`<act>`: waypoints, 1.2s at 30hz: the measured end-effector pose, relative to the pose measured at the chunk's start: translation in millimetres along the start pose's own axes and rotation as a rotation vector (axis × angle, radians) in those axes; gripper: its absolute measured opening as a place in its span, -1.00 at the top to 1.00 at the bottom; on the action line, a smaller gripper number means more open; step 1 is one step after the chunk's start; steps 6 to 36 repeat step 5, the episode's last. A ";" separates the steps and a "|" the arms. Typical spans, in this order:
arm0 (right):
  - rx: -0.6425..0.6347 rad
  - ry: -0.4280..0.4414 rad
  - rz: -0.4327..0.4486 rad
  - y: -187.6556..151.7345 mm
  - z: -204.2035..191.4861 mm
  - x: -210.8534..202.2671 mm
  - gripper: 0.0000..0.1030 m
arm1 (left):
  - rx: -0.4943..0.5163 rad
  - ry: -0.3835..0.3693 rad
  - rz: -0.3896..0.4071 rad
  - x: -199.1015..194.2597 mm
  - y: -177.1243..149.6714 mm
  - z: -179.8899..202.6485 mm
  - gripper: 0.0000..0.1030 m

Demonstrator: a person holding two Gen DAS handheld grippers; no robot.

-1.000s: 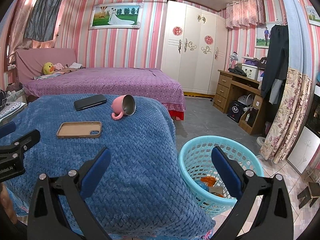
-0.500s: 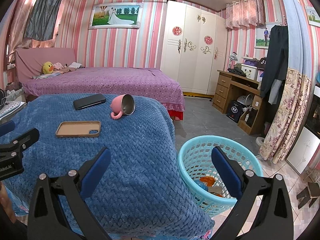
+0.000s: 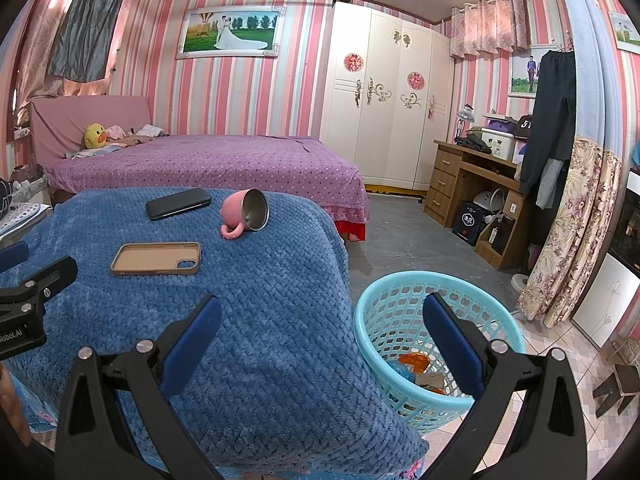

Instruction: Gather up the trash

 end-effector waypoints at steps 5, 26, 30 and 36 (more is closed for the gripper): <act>0.000 -0.001 0.001 0.1 -0.2 -0.2 -0.91 | -0.002 -0.001 -0.001 -0.3 0.0 0.1 -0.89; 0.000 -0.001 0.001 0.1 -0.2 -0.2 -0.91 | -0.002 -0.001 -0.001 -0.3 0.0 0.1 -0.89; 0.000 -0.001 0.001 0.1 -0.2 -0.2 -0.91 | -0.002 -0.001 -0.001 -0.3 0.0 0.1 -0.89; 0.000 -0.001 0.001 0.1 -0.2 -0.2 -0.91 | -0.002 -0.001 -0.001 -0.3 0.0 0.1 -0.89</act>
Point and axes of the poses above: each gripper's, at about its wrist camera, not at the fingertips, and x roughly the way its jaws point, z to its right, y to its top, the point moved 9 cm from there along x, roughly the way its jaws point, and after that the axes turned 7 degrees about z, right-handed, at the moved point
